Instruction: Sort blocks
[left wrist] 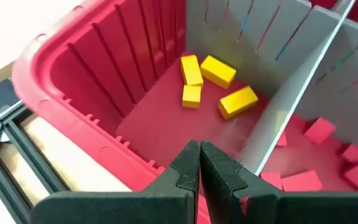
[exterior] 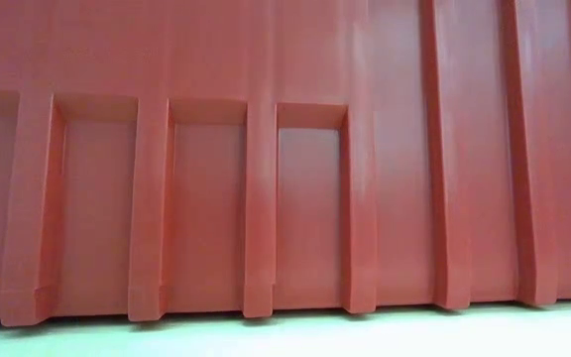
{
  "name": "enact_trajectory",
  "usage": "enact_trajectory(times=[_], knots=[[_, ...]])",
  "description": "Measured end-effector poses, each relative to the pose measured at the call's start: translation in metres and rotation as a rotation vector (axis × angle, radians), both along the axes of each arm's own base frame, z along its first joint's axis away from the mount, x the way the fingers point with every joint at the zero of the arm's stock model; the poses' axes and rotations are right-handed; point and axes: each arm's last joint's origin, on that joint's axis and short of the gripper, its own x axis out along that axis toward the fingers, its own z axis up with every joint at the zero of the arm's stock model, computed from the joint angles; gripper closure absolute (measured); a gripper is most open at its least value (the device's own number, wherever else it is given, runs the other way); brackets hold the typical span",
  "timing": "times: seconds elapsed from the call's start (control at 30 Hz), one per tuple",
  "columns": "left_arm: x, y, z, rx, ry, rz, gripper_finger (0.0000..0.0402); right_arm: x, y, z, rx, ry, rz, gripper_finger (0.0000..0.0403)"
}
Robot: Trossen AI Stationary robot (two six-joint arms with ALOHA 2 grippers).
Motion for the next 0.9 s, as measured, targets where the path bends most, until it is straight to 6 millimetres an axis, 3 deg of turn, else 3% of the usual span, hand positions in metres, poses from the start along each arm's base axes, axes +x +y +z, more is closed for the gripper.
enact_trajectory(times=[0.53,0.9], knots=[[-0.041,0.003,0.011,-0.085,0.075,0.116,0.0402,0.000,-0.001,-0.005,-0.036,0.012,-0.026,0.0403],[-0.037,-0.003,-0.009,-0.260,0.175,0.033,0.0402,0.001,-0.002,-0.005,-0.067,0.004,-0.049,0.0403]])
